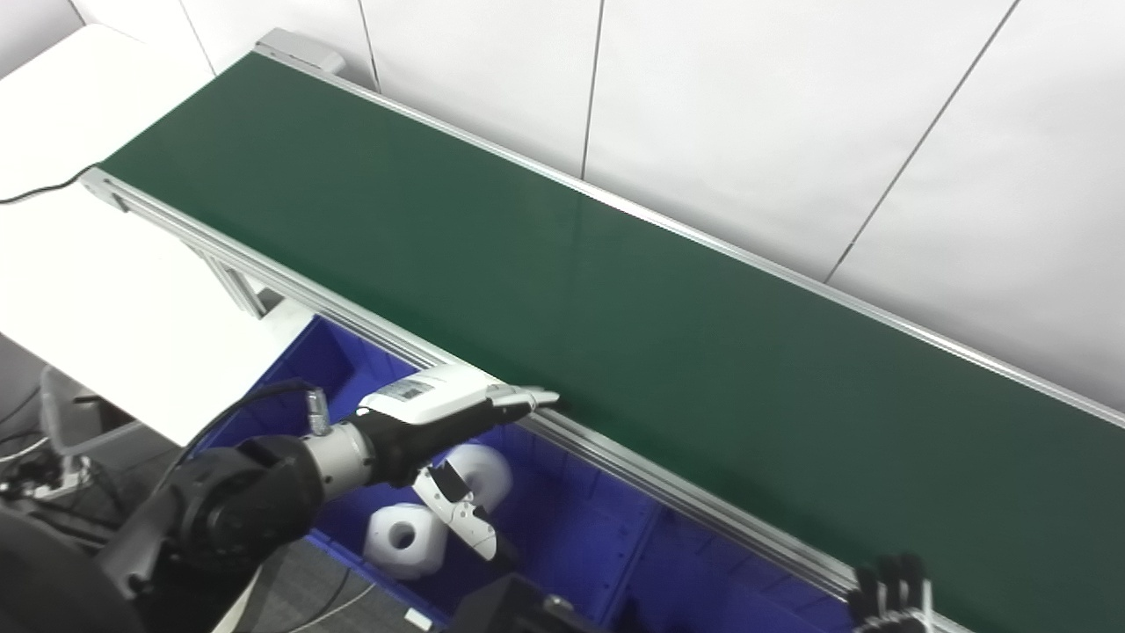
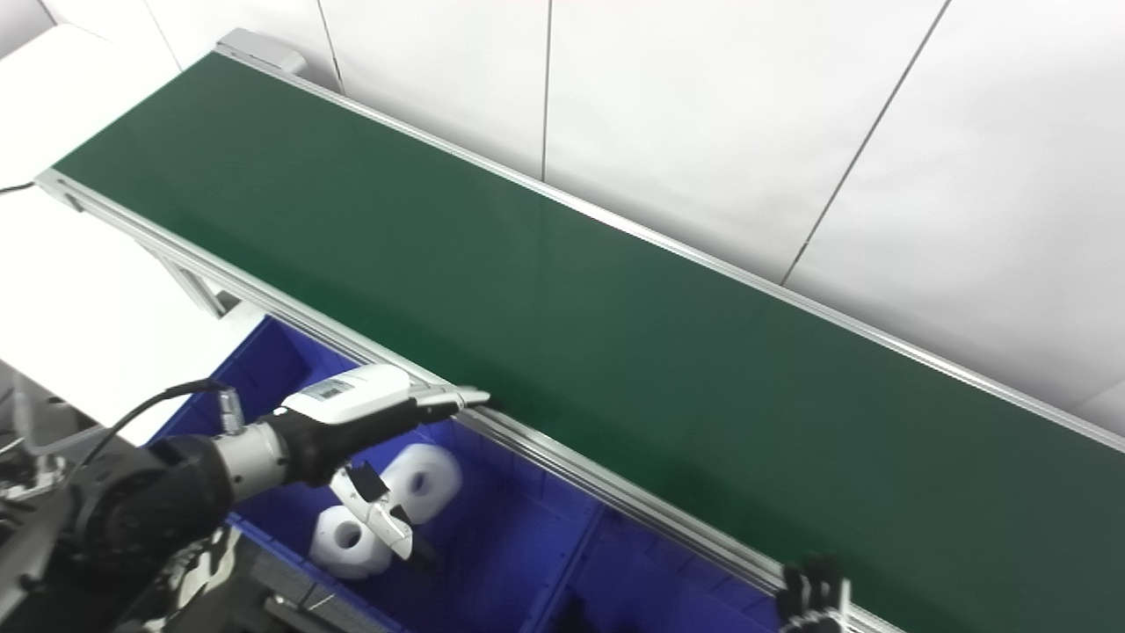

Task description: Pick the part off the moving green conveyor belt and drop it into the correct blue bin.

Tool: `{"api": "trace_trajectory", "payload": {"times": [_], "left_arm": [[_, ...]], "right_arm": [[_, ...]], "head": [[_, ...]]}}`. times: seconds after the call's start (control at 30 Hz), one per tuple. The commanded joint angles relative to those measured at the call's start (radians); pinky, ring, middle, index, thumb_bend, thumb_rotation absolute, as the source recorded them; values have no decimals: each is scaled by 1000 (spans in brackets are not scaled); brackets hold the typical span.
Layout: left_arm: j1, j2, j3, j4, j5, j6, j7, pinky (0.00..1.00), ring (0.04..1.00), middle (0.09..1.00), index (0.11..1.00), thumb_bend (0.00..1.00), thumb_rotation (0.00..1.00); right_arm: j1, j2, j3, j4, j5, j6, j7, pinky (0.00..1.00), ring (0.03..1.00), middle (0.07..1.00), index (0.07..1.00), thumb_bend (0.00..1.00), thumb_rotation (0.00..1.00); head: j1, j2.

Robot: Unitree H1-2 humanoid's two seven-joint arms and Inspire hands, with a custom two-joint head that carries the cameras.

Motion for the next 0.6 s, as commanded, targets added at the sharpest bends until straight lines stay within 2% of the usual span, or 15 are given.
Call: {"api": "trace_trajectory", "payload": {"times": [0.0,0.03,0.1,0.13,0.17,0.2,0.23,0.27,0.3,0.33,0.37,0.4,0.43,0.47,0.57], "left_arm": [[-14,1,51,-74,-252,40,42,859,995,1000,999,1000,540],[-17,5,65,-83,-310,45,46,861,996,1000,1000,1000,540],[-30,-5,88,-109,-423,55,68,925,999,1000,1000,1000,537],[-35,-12,96,-118,-458,60,82,887,1000,1000,1000,1000,565],[-39,-25,102,-122,-490,68,101,902,1000,1000,1000,1000,601],[-40,-35,112,-123,-530,87,122,950,1000,1000,1000,1000,633],[-40,-52,113,-127,-562,107,146,984,1000,1000,1000,1000,669],[-40,-63,115,-125,-589,121,166,992,1000,1000,1000,1000,700],[-40,-66,115,-124,-606,130,180,998,1000,1000,1000,1000,745],[-37,-87,99,-120,-593,131,198,998,1000,1000,1000,1000,749],[-35,-98,88,-116,-584,130,211,1000,1000,1000,1000,1000,804],[-26,-118,68,-110,-566,127,226,1000,1000,1000,1000,1000,823],[-19,-129,52,-106,-554,125,239,1000,1000,1000,1000,1000,849],[-6,-147,29,-99,-539,119,251,1000,1000,1000,1000,1000,863],[47,-209,-36,-72,-489,97,290,1000,1000,1000,1000,924,907]], "right_arm": [[23,35,26,-26,-47,-36,-6,1000,970,973,1000,782,943],[27,47,38,-28,-72,-30,-12,1000,969,972,1000,784,943],[34,66,66,-43,-116,-3,-20,997,962,968,1000,792,937],[38,81,81,-50,-133,10,-28,997,962,969,1000,797,926],[42,97,94,-55,-148,19,-36,993,960,969,1000,798,915],[46,119,112,-53,-170,24,-49,988,959,968,1000,798,904],[47,135,124,-49,-187,24,-58,986,956,968,1000,796,894],[47,155,139,-40,-206,21,-67,990,956,970,1000,793,892],[46,166,150,-34,-219,20,-76,996,957,972,1000,786,889],[45,181,166,-22,-234,16,-88,996,957,972,1000,786,889],[44,192,179,-14,-245,14,-98,999,962,980,1000,769,885],[44,205,193,-3,-256,9,-110,1000,964,982,1000,763,884],[44,213,203,4,-262,6,-120,1000,969,985,1000,757,880],[44,223,213,11,-271,4,-132,1000,971,986,1000,753,877],[39,241,234,23,-305,6,-166,1000,971,988,1000,749,889]], "head": [[0,1],[-89,10],[-175,20],[-217,25],[-255,30],[-329,35],[-329,35],[-399,36],[-399,36],[-457,35],[-464,35],[-507,34],[-507,34],[-542,34],[-573,44]]}}
